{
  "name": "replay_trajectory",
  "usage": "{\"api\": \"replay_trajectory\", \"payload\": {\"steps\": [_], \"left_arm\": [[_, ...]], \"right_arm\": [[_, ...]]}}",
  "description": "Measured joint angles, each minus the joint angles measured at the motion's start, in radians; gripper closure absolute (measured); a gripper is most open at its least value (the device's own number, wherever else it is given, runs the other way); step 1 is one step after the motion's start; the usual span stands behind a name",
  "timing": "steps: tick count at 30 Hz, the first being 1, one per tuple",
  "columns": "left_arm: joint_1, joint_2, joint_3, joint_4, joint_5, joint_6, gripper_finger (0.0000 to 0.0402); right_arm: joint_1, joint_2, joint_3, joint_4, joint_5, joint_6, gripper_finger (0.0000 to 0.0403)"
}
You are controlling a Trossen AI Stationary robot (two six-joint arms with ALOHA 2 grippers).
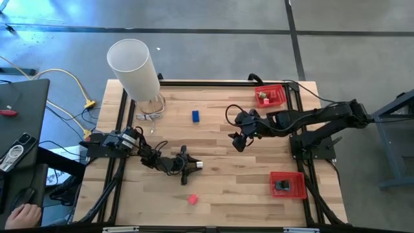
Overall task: Pick & Place Office items
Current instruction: Put the white charger adapter into the top red basket
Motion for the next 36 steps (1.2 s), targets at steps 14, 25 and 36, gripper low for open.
{"api": "replay_trajectory", "payload": {"steps": [14,25,36], "left_arm": [[0.000,0.000,-0.002,0.021,0.012,0.039,0.0272],[0.005,0.000,-0.003,0.030,0.008,0.037,0.0271],[0.005,0.001,-0.004,0.060,0.008,0.082,0.0271]], "right_arm": [[0.047,0.000,0.000,-0.006,-0.001,0.006,0.0149],[0.167,0.000,-0.045,0.003,0.095,0.136,0.0149],[0.259,0.000,-0.243,0.251,0.184,0.212,0.0149]]}}
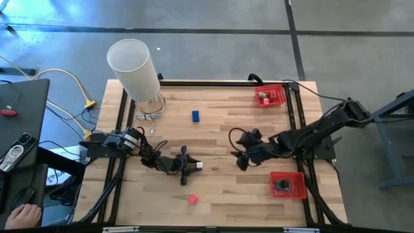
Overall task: Pick & Place Office items
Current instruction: Put the white charger adapter into the top red basket
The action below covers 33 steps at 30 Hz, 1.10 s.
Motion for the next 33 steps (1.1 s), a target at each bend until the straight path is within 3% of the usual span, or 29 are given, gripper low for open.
{"api": "replay_trajectory", "payload": {"steps": [6,15,19,24,33], "left_arm": [[0.005,-0.014,-0.001,0.035,-0.004,0.070,0.0271],[0.046,-0.083,-0.001,0.035,-0.001,0.157,0.0271],[0.047,-0.119,-0.001,0.034,-0.001,0.222,0.0271],[0.047,-0.184,-0.001,-0.032,-0.021,0.275,0.0271],[0.047,-0.348,0.000,-0.238,-0.051,0.316,0.0271]], "right_arm": [[0.007,0.000,-0.109,0.265,-0.002,-0.055,0.0149],[0.000,0.000,-0.170,0.377,0.009,-0.063,0.0149],[0.000,0.000,-0.199,0.526,0.043,-0.003,0.0149],[0.000,0.000,-0.207,0.605,-0.009,-0.010,0.0149],[0.000,0.000,-0.207,0.643,-0.010,0.003,0.0149]]}}
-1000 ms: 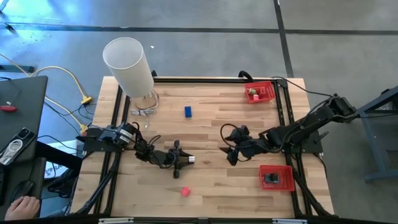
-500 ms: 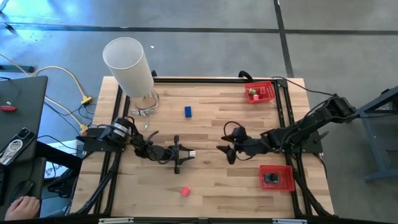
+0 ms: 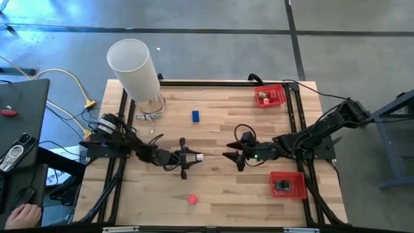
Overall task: Pick & Place Office items
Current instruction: Put the white charger adapter into the top red basket
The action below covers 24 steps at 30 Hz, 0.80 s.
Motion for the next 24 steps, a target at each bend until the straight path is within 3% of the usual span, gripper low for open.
{"api": "replay_trajectory", "payload": {"steps": [10,24], "left_arm": [[-0.020,-0.150,0.002,-0.145,-0.060,0.096,0.0270],[-0.043,-0.163,0.007,-0.143,-0.114,0.218,0.0270]], "right_arm": [[0.000,0.000,0.000,0.043,-0.023,0.075,0.0149],[0.000,0.000,0.000,0.068,-0.042,0.099,0.0149]]}}
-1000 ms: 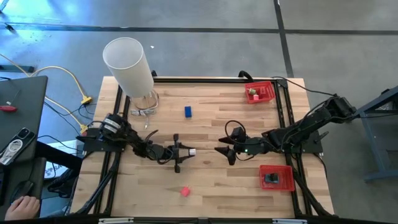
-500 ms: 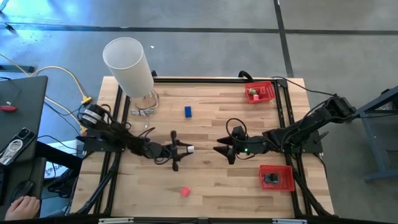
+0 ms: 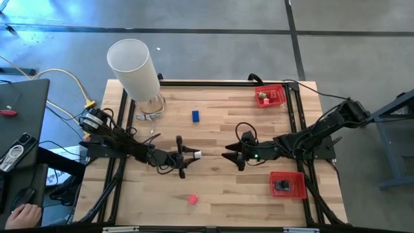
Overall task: Pick & Place Office items
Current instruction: Put the white charger adapter into the top red basket
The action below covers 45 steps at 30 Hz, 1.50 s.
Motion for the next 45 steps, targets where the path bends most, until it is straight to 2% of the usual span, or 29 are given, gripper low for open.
{"api": "replay_trajectory", "payload": {"steps": [7,11,15,24,45], "left_arm": [[0.000,0.000,0.034,-0.002,-0.002,0.054,0.0270],[0.000,0.000,0.051,-0.002,-0.002,0.071,0.0270],[0.000,0.000,0.060,-0.002,-0.002,0.071,0.0270],[0.000,0.000,0.063,-0.003,-0.002,0.070,0.0270],[0.000,0.000,0.082,-0.007,0.008,0.070,0.0270]], "right_arm": [[-0.009,0.041,0.000,0.061,-0.042,0.002,0.0149],[-0.033,0.110,0.001,0.146,-0.110,-0.001,0.0149],[-0.048,0.173,0.001,0.238,-0.119,-0.007,0.0149],[-0.068,0.249,0.001,0.407,-0.218,-0.032,0.0149],[-0.074,0.249,0.001,0.440,-0.214,-0.058,0.0149]]}}
